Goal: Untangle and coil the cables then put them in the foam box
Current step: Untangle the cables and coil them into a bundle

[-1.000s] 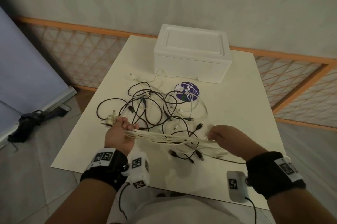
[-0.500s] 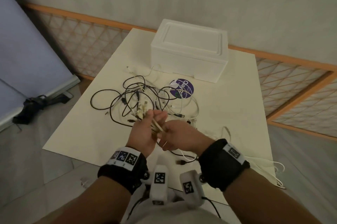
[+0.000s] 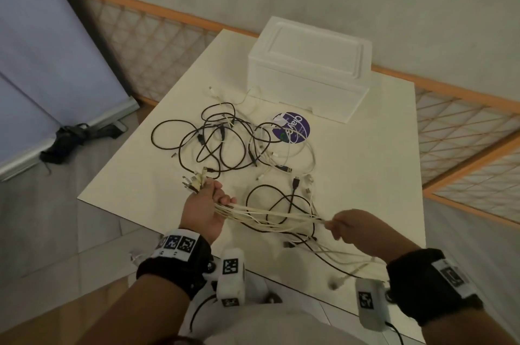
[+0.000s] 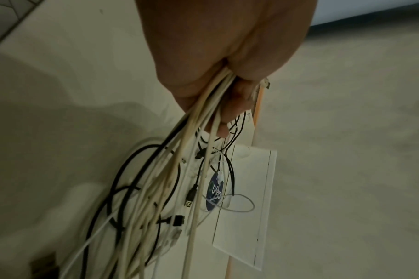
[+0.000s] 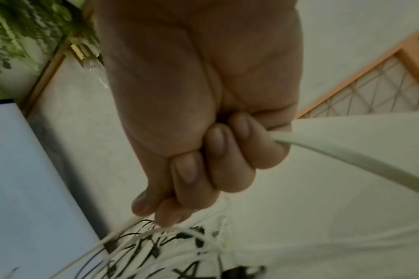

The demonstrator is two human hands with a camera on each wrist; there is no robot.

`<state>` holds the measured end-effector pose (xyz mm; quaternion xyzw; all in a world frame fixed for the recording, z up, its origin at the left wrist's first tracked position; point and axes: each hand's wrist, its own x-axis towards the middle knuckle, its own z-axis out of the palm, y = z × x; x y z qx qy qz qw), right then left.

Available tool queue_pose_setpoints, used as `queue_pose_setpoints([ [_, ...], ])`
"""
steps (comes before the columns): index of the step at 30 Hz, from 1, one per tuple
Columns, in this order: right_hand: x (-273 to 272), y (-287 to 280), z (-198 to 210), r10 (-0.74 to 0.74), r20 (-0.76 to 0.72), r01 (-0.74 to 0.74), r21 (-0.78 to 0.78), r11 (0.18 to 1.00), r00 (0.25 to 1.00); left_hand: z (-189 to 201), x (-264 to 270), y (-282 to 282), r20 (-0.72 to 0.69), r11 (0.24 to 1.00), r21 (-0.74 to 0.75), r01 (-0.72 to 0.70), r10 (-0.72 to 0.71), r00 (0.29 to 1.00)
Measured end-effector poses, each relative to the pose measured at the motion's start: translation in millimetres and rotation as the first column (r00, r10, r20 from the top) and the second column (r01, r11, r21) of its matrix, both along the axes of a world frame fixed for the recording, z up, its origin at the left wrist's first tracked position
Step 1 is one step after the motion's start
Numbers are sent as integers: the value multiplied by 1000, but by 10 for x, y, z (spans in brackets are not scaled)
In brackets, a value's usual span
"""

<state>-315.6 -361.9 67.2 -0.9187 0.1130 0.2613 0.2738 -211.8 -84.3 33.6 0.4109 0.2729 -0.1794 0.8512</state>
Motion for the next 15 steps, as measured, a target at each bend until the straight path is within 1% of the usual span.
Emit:
queue_pose_setpoints([
  [2,-101,-147,-50,-4,-47,4,-14,1000,999,-39,8,53,-29,1000,14,-14,15,999],
  [5,-231,-380,-37,-88,-96,81,-68,994,992,-139,41,220,-81,997,38,-63,66,995],
  [7,-262,-501,-10,-112,-132,94,-136,986,985,-185,46,284,-98,998,50,-40,45,994],
  [8,-245,-515,3,-104,-157,74,-188,979,982,-188,45,275,-94,999,50,-13,18,995],
  [9,-222,-490,11,-70,-184,20,-263,965,980,-186,34,243,-87,999,50,19,-14,996],
  [10,-190,-416,49,-18,-196,-57,-370,927,980,-169,14,186,-79,998,46,50,-47,996],
  [11,-135,-315,85,45,-150,-113,-484,868,988,-139,5,117,-67,996,33,78,-76,995],
  [12,-69,-187,121,122,-54,-131,-556,820,991,-98,2,47,-53,995,16,103,-102,993],
  [13,6,-16,140,186,50,-129,-546,828,981,-62,-7,-23,-46,992,3,126,-126,991],
  [14,98,198,184,203,156,-115,-445,888,967,-35,-18,-90,-44,989,-6,145,-145,988],
  [15,197,426,203,183,217,-118,-279,953,959,-5,-34,-157,-45,987,-14,160,-160,986],
])
